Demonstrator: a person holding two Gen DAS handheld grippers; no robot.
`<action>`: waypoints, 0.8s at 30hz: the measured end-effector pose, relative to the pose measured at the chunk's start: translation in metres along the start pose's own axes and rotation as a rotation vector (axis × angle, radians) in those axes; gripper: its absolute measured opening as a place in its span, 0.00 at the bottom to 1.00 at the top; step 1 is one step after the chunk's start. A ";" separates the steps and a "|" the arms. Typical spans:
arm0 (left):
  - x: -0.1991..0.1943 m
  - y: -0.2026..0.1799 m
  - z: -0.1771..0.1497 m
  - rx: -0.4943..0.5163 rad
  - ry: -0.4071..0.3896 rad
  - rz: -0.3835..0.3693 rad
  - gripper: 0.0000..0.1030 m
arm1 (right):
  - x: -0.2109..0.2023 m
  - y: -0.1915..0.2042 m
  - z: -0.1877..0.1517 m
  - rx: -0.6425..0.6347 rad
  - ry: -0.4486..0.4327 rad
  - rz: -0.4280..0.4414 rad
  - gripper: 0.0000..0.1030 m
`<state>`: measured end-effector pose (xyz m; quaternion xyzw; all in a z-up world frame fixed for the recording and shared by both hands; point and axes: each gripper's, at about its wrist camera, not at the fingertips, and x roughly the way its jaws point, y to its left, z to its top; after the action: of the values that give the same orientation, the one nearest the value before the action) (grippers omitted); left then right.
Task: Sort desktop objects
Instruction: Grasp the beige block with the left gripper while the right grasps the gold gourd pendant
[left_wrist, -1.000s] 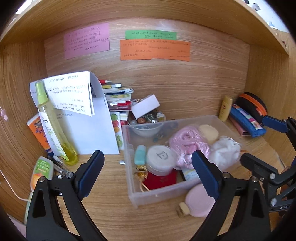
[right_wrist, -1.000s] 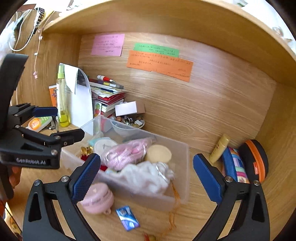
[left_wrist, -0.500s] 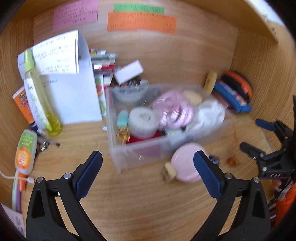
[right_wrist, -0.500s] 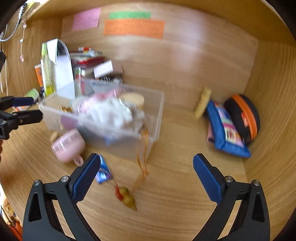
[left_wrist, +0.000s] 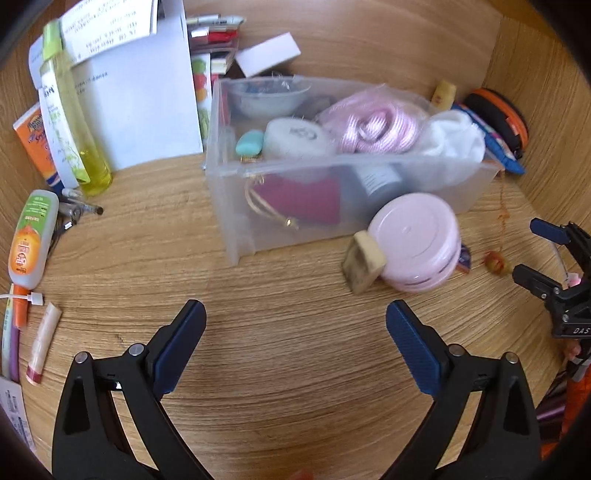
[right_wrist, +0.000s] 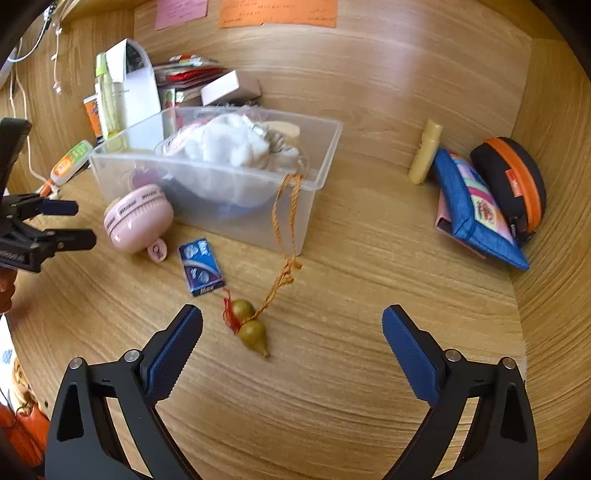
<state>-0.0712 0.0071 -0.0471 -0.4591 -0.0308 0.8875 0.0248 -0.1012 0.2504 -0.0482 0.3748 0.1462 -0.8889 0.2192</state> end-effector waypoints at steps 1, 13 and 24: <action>0.003 0.000 0.000 -0.002 0.010 -0.002 0.96 | 0.001 0.000 0.000 -0.001 0.006 0.008 0.88; 0.015 -0.017 0.010 0.088 0.030 -0.031 0.63 | 0.016 0.012 0.003 -0.060 0.053 0.087 0.49; 0.021 -0.031 0.018 0.136 -0.010 -0.054 0.33 | 0.023 0.010 0.001 -0.046 0.075 0.121 0.24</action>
<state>-0.0976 0.0394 -0.0511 -0.4507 0.0169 0.8889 0.0796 -0.1115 0.2343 -0.0654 0.4110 0.1518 -0.8557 0.2753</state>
